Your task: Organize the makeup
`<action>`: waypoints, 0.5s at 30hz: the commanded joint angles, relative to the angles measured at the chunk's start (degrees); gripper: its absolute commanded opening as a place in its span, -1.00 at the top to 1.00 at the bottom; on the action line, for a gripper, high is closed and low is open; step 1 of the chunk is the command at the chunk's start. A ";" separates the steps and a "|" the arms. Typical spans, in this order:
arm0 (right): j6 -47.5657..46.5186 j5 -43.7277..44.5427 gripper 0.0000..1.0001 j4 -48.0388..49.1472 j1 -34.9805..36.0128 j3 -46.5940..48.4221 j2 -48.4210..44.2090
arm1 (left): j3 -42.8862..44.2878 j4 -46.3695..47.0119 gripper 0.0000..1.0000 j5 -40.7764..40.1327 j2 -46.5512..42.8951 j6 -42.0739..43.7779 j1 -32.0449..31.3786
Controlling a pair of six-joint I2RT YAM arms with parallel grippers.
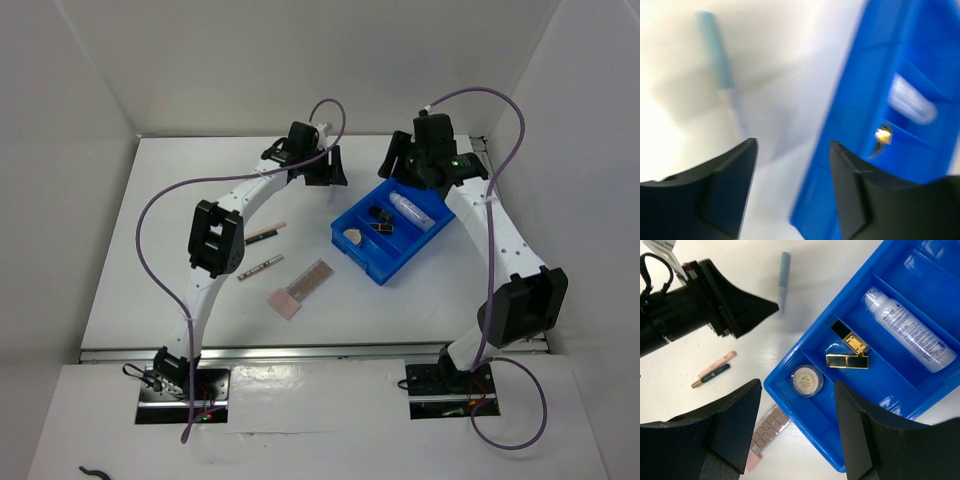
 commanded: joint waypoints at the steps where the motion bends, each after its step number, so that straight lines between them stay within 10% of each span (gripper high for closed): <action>1: -1.17 1.08 -0.35 1.80 0.51 3.01 1.17 | 4.13 2.16 -0.51 -9.84 3.60 0.58 0.29; 15: -1.69 1.61 -0.35 1.89 0.51 1.79 1.71 | 12.94 2.78 -0.45 -21.37 12.04 8.66 -3.04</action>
